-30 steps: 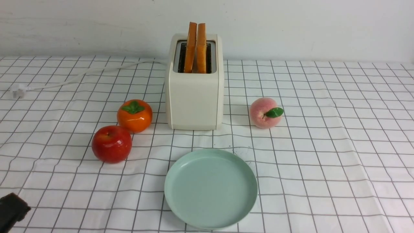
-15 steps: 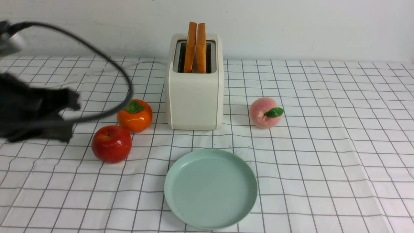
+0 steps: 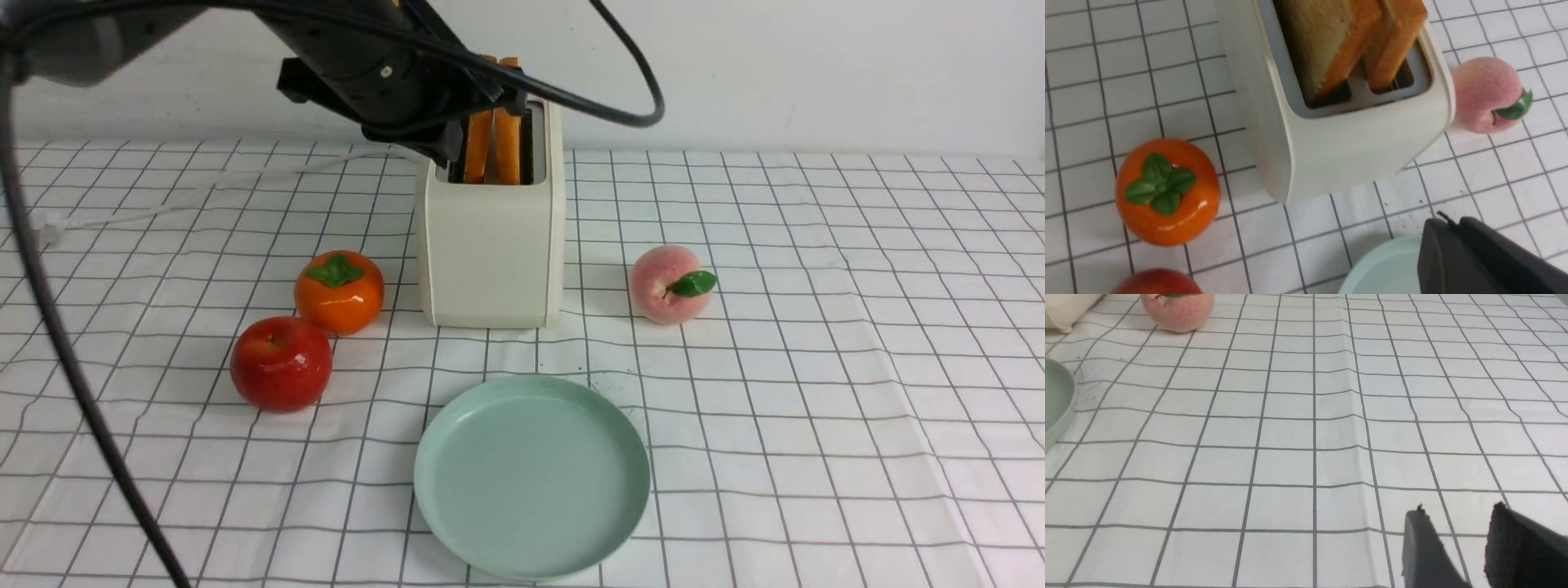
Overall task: Take toasted bread from bread machine on white checkered table place on plate.
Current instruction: 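Reach for a toast slice standing in the toaster with the left gripper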
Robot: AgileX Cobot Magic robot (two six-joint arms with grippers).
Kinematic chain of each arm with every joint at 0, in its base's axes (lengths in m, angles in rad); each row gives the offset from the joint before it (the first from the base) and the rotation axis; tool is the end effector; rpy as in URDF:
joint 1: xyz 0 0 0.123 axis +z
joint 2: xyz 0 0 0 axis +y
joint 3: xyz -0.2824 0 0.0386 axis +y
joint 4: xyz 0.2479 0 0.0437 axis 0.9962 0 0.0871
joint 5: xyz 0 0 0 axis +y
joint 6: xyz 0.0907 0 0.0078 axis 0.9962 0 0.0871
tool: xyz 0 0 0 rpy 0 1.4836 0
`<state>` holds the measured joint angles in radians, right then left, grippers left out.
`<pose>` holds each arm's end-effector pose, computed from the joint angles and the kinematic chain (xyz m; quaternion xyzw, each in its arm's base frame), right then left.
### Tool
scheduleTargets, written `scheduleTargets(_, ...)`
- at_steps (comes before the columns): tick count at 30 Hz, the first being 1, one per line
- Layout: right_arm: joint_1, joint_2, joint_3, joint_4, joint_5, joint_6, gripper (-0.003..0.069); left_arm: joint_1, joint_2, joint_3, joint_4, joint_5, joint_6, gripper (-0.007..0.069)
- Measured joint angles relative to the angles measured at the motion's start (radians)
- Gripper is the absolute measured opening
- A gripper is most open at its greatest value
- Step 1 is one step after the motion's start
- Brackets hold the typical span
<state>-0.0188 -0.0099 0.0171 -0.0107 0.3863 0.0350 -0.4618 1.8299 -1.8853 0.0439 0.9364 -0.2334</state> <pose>0.0522 -0.0013 0.1731 0.0189 0.8065 0.0002 0.5910 0.3761 -0.1836 0.3785 0.1107 0.9186 -0.1090 0.3633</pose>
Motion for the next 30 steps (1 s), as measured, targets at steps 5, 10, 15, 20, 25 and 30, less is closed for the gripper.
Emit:
scheduleTargets(5,0.000,0.000,0.000,0.000,0.000,0.000,0.0240,0.002,0.077,-0.021,0.038,-0.083,0.003,0.0197)
scheduleTargets(10,0.000,0.000,0.000,0.000,0.000,0.000,0.0240,0.019,0.101,-0.021,0.043,-0.171,0.003,0.0316)
scheduleTargets(15,0.000,0.000,0.000,0.000,0.000,0.000,0.0240,0.027,0.128,-0.022,0.059,-0.220,0.003,0.0323)
scheduleTargets(20,0.000,0.000,0.000,0.000,0.000,0.000,0.0240,0.027,0.158,-0.023,0.085,-0.263,0.003,0.0322)
scheduleTargets(25,0.000,0.000,0.000,0.000,0.000,0.000,0.0240,0.027,0.186,-0.023,0.101,-0.339,0.003,0.0322)
scheduleTargets(30,0.000,0.000,0.000,0.000,0.000,0.000,0.0240,0.027,0.215,-0.023,0.152,-0.385,-0.005,0.0322)
